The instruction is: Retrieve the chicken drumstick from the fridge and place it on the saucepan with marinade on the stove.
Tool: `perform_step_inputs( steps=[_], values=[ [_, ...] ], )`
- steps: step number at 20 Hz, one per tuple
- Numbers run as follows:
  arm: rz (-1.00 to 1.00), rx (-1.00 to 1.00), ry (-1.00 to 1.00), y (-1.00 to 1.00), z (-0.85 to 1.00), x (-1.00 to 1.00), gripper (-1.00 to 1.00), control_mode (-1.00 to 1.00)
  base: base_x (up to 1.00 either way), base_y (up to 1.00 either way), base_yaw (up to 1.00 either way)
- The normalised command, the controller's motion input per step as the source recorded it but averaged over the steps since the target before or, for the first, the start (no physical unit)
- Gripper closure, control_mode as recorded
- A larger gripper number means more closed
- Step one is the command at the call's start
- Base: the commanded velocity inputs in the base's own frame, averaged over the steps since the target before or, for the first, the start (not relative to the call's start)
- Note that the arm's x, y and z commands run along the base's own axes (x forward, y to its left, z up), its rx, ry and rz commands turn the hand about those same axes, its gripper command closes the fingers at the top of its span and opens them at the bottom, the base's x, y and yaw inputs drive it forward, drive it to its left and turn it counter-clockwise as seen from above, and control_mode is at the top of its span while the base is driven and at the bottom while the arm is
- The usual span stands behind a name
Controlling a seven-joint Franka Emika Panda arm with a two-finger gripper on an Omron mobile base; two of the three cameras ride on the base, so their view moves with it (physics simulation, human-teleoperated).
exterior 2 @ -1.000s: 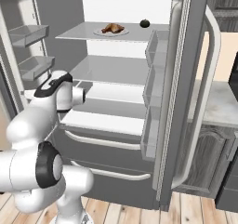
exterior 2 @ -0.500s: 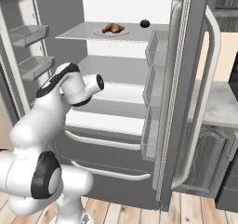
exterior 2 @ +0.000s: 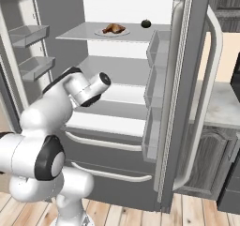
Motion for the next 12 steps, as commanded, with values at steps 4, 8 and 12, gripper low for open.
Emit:
perform_step_inputs(
  steps=[4,8,12],
  values=[
    [0.34,-0.48,-0.07,-0.22,0.02,0.01,-1.0,-1.0,0.0,0.0,0.0],
    [0.55,-0.37,-0.09,-0.57,-0.13,0.17,-1.0,-1.0,0.0,0.0,0.0],
    [0.69,-0.38,0.0,-0.49,-0.16,0.28,-1.0,-1.0,0.0,0.0,0.0]
  ],
)
